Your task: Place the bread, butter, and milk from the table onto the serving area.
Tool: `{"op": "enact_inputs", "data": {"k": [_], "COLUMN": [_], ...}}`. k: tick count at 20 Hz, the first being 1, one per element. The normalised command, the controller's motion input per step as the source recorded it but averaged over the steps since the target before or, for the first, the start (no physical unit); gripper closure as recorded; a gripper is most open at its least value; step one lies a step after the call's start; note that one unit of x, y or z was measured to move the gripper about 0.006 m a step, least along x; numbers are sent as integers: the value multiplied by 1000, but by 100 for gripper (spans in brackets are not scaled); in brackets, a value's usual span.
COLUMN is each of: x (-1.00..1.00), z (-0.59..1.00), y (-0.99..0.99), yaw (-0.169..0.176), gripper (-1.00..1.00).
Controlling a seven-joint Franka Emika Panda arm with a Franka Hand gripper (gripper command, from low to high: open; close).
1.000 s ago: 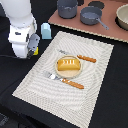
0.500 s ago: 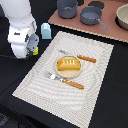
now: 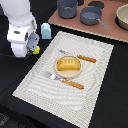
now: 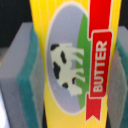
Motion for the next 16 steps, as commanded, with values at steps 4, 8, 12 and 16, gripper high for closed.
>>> {"op": "enact_inputs", "data": {"k": [4, 8, 12, 16], "x": [759, 831, 840, 850], "z": [883, 764, 726, 675], "y": [-201, -266, -267, -298], "yaw": [-106, -97, -93, -83], "gripper": [100, 100, 100, 100]}}
